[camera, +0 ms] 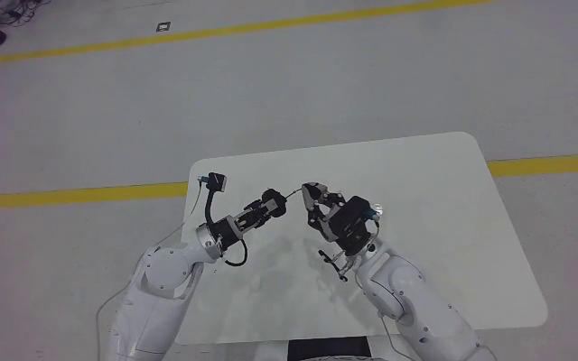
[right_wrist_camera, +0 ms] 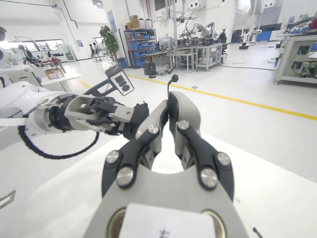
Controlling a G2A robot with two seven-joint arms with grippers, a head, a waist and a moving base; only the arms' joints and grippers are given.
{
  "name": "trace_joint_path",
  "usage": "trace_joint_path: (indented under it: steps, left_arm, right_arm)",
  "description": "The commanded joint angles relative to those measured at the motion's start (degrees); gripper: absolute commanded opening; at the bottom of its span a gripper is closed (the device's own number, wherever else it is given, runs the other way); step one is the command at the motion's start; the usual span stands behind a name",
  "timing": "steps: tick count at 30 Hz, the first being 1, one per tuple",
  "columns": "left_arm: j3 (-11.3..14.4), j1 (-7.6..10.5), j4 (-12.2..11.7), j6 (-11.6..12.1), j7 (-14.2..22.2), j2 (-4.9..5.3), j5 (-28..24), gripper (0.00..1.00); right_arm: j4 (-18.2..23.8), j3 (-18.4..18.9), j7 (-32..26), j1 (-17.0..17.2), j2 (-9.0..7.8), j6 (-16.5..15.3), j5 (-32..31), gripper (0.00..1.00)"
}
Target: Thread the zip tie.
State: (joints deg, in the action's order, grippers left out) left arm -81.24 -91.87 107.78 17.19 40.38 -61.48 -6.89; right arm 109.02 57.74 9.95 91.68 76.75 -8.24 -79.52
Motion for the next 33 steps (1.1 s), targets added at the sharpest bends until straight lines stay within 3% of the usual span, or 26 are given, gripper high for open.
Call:
trace_joint_path:
  steps: [1,33]
  left_arm:
    - [0.0,0.0,0.0,0.0,0.0,0.0,0.0,0.0]
    - [0.0,0.0,0.0,0.0,0.0,0.0,0.0,0.0]
  right_arm:
    - [0.0,0.0,0.0,0.0,-0.02,0.1,0.0,0.0]
    - [-1.3,-1.4,-1.3,-1.2,-0.11,0.2,-0.1,0.0]
